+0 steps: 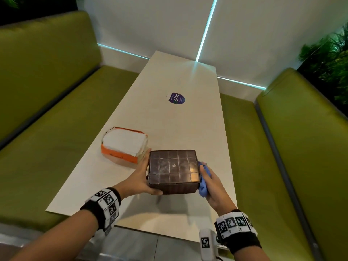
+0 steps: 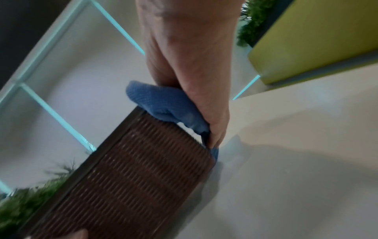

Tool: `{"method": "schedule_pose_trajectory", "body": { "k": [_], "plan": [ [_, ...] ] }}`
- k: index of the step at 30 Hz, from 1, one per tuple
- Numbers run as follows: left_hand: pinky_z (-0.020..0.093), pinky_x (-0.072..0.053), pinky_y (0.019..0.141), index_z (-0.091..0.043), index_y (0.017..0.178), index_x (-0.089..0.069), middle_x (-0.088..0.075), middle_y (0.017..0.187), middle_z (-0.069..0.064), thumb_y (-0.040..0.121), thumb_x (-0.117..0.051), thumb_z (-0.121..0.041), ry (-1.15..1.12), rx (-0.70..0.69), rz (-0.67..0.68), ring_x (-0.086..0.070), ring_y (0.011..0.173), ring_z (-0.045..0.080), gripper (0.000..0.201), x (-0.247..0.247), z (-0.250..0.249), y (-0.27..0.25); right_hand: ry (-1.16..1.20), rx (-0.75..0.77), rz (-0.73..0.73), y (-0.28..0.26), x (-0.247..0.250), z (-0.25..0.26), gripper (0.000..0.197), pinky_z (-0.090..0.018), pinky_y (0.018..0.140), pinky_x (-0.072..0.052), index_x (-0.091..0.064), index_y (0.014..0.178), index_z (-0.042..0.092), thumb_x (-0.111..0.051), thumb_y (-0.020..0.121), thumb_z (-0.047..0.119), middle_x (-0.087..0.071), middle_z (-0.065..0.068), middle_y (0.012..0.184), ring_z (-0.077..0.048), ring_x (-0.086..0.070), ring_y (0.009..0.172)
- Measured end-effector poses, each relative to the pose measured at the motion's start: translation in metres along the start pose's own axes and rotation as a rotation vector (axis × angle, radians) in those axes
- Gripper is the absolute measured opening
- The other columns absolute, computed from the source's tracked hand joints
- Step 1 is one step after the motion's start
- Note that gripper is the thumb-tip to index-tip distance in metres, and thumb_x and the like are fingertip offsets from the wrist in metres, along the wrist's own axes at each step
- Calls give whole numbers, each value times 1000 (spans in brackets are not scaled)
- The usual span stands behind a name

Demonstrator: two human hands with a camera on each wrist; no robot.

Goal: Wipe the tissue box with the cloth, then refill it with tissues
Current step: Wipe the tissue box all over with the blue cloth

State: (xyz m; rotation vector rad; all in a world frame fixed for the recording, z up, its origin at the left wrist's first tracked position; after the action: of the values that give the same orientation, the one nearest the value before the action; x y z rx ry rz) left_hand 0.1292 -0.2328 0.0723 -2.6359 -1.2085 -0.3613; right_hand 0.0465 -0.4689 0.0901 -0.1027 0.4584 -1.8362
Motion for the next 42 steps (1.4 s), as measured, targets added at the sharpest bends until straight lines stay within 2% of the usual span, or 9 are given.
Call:
{"method": "schedule_pose_trajectory", "body": {
  "k": [3, 6, 10, 18, 21, 26, 33, 38, 42],
  "plan": [
    [47, -13, 123, -36, 151, 13, 11, 158, -21, 45, -97, -43, 47, 14, 0, 1, 150, 9, 152, 2, 5, 5, -135, 74, -152, 1, 4, 8, 44, -27, 74, -50, -43, 142, 25, -47, 99, 32, -58, -2, 121, -18, -55, 96],
    [42, -9, 123, -30, 153, 14, 13, 158, -18, 43, -97, -42, 62, 22, 11, 3, 149, 7, 156, 4, 10, 10, -388, 252, -189, -2, -4, 31, 49, -32, 109, -39, -31, 147, 33, -45, 101, 24, -44, 8, 141, -12, -47, 124],
    [39, -10, 123, -30, 153, 12, 13, 158, -19, 43, -97, -41, 67, 36, 7, 2, 149, 6, 156, 5, 18, 16, -709, 391, -63, 1, -29, 44, 65, -20, 106, -31, -7, 154, 31, -45, 101, 22, -30, 20, 144, 0, -37, 124],
    [20, -15, 114, -54, 130, -6, -8, 136, -35, 40, -89, -49, 145, -82, -17, -15, 132, -7, 123, 2, 17, 21, -1293, 439, -10, 28, -40, 17, 53, -34, 121, -2, -34, 148, 25, -38, 100, 46, -25, 4, 159, -26, -7, 149],
    [30, -23, 117, -50, 133, -12, -23, 141, -15, 41, -91, -47, 133, -126, -57, -25, 138, 10, 122, 0, 20, 22, -1506, 575, 83, 11, -55, 4, 50, -44, 123, -8, -40, 146, 21, -32, 100, 39, -33, -2, 156, -28, -11, 149],
    [43, -36, 114, -27, 144, -22, -33, 144, 1, 43, -97, -41, 107, -143, -57, -39, 135, 15, 126, 2, 27, 24, -1386, 704, 256, -16, -64, 7, 46, -33, 121, -5, -46, 141, 15, -53, 97, 22, -32, -1, 154, -16, -10, 145],
    [31, -36, 110, -27, 139, -25, -37, 138, 2, 41, -94, -34, 91, -154, -108, -41, 130, 11, 120, -3, 29, 31, -1465, 510, 82, 32, -73, 22, 50, -32, 123, 0, -38, 146, 20, -22, 100, 30, -25, 0, 159, -21, -15, 149],
    [2, -41, 82, -59, 104, -51, -60, 96, -37, 54, -70, -24, 186, -216, -10, -54, 91, -22, 63, -7, 17, 26, -1384, 685, 349, -11, -118, 4, 42, -35, 120, -5, -50, 139, 16, -45, 97, 23, -38, -4, 153, -24, -20, 147],
    [28, -36, 110, -29, 140, -28, -40, 137, -8, 46, -92, -39, 140, -224, -108, -42, 130, 10, 114, -6, 24, 33, -1403, 579, 239, 32, -103, 40, 39, -37, 123, -10, -47, 140, 15, -43, 102, 16, -35, -5, 154, -21, -21, 146]
  ]
}}
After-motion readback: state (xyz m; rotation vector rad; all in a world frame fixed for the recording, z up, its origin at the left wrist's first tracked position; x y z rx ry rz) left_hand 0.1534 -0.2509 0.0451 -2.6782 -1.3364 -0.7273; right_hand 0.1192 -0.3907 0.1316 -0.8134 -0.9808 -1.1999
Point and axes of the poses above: each hand's wrist, its own y-axis towards the middle knuckle, its own x-axis out of the back of the hand, z = x × y, the point moved 4 cm from there along y, towards the middle knuckle
